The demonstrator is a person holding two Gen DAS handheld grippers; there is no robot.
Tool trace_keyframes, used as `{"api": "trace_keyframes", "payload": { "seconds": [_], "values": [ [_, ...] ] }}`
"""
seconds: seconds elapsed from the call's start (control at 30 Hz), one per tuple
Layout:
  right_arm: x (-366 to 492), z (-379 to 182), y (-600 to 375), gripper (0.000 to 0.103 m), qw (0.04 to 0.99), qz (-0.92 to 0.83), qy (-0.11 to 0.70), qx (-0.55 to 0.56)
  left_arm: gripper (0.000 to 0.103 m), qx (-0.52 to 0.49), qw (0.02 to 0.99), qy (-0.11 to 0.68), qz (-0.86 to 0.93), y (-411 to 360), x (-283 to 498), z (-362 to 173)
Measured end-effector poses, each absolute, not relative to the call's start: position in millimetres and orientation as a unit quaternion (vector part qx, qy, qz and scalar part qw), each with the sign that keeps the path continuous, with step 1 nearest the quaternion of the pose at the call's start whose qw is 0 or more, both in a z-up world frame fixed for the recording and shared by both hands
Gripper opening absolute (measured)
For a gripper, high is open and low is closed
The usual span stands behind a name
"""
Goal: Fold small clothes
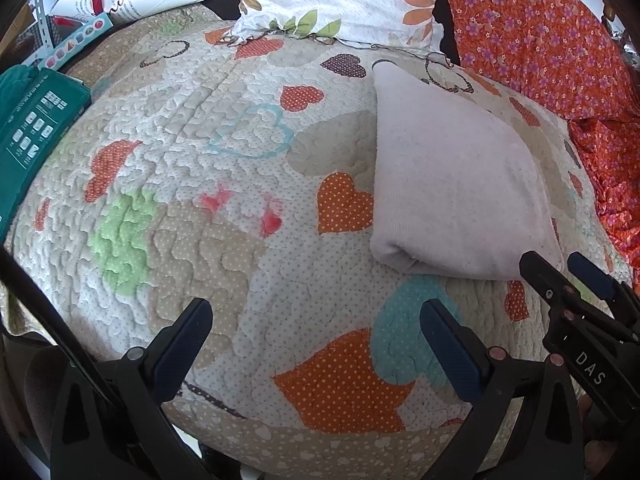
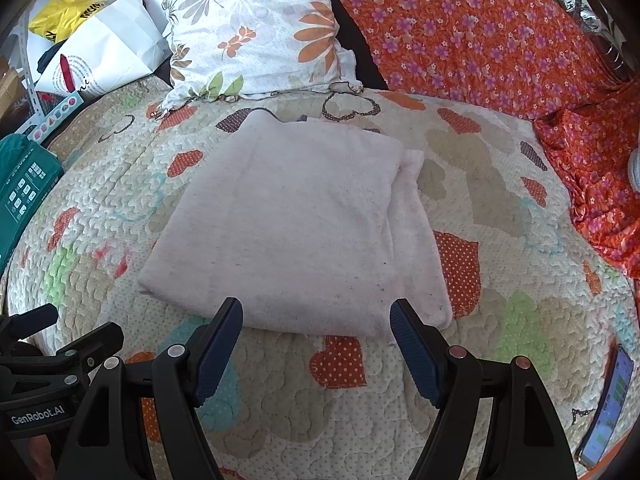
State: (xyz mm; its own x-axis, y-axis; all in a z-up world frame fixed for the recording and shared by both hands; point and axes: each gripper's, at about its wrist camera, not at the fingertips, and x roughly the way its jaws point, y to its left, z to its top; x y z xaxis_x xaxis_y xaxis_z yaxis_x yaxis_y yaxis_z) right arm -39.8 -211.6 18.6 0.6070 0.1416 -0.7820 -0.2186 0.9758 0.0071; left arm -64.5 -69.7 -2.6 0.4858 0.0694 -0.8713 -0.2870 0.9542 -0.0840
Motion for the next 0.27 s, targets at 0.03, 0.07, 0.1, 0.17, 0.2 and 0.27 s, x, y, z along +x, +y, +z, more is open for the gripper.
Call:
{"api": "trace_keyframes", "payload": {
  "seconds": [0.03,0.07,0.1,0.17,0.2,0.27],
  "values": [
    [-38.7,18.6,-211.0,0.081,0.895,0.102,0.432,-0.044,0.103,-0.114,0.854,0.497,0.101,-69.1,-62.4,-3.9],
    [-37.6,18.5,-210.7,0.081,0.895,0.103,0.433,-0.043,0.103,-0.120,0.853,0.498,0.099,-68.5,-60.4,-5.2],
    [-36.2,18.3,-209.8,0.081,0.894,0.104,0.434,-0.043,0.103,-0.123,0.853,0.498,0.097,-68.3,-59.3,-5.8],
    [-34.1,17.4,-207.3,0.081,0.893,0.105,0.435,-0.044,0.103,-0.121,0.856,0.493,0.099,-69.1,-56.9,-5.5],
    [-32.3,16.8,-206.1,0.081,0.892,0.106,0.437,-0.044,0.103,-0.117,0.858,0.491,0.100,-69.8,-55.6,-4.7],
    [-28.6,16.0,-204.7,0.081,0.891,0.107,0.440,-0.042,0.103,-0.114,0.860,0.488,0.098,-70.3,-52.8,-3.0]
  ]
}}
